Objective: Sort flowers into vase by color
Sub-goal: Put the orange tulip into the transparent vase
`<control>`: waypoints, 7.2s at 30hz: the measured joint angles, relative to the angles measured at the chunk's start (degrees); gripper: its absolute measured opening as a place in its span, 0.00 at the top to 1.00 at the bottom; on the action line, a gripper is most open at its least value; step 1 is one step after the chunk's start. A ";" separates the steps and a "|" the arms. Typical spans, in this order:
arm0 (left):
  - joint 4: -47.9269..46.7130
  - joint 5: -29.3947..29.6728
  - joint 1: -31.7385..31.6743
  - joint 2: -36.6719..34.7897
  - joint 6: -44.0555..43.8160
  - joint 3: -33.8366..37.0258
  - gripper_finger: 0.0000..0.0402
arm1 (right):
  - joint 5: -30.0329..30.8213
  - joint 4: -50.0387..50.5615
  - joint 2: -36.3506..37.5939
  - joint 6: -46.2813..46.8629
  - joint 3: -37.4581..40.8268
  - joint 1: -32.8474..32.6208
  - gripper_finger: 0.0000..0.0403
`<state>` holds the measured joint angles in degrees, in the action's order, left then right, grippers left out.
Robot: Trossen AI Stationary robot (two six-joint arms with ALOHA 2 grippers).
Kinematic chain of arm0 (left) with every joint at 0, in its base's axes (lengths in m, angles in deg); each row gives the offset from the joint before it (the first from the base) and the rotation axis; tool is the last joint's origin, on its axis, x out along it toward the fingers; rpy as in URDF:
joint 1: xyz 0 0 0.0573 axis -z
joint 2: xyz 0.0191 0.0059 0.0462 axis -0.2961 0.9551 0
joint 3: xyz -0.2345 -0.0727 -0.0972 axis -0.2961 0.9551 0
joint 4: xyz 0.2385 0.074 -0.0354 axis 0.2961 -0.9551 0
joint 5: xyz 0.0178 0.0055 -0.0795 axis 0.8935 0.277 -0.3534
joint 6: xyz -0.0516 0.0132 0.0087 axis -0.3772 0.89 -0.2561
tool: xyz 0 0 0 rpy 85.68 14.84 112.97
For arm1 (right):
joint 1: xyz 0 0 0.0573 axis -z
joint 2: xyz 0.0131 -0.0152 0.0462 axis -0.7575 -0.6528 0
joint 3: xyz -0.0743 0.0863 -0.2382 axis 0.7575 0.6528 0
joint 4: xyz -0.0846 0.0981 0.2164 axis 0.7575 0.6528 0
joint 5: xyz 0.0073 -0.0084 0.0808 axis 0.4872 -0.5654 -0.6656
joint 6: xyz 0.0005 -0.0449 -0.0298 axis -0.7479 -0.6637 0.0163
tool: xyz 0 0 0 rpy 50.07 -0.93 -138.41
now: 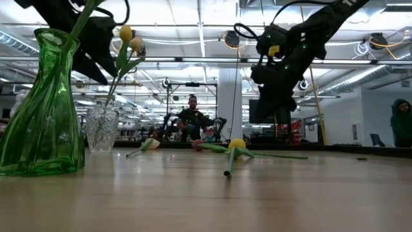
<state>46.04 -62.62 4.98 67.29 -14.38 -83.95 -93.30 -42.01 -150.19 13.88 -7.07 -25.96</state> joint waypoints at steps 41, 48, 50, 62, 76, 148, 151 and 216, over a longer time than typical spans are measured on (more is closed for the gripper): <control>0.96 0.53 2.10 29.10 2.95 -22.84 0.49 | 0.01 -0.31 -0.12 -0.33 0.00 -0.02 0.80; -2.05 0.97 2.27 25.92 2.93 -22.84 0.49 | 0.11 -0.43 -0.12 -0.35 0.00 -0.02 0.80; -3.87 -0.17 2.27 25.09 2.77 -22.84 0.49 | 0.15 -0.94 -0.12 -0.37 0.00 -0.02 0.80; -9.12 -5.43 2.27 13.36 1.71 -26.66 0.49 | 0.25 -2.21 -0.12 -1.84 0.00 -0.02 0.80; -11.22 13.85 -4.59 6.42 7.37 -39.35 0.49 | 0.26 -2.50 -0.12 -1.44 0.00 -0.01 0.80; -13.09 -9.74 -50.47 28.53 22.55 -50.88 0.49 | 0.11 -11.04 -0.26 13.26 -0.04 -0.18 0.80; -10.02 -9.70 -47.03 24.13 22.44 -50.88 0.49 | -0.16 -14.66 -1.32 5.68 -0.04 -0.60 0.81; -13.89 4.49 -15.43 10.00 24.02 -50.90 0.49 | -9.83 21.87 -31.17 -7.58 -34.55 -5.91 1.00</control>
<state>32.15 -58.12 -10.45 77.29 9.64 -134.85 -103.13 -20.14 -181.36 6.30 -41.62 -31.87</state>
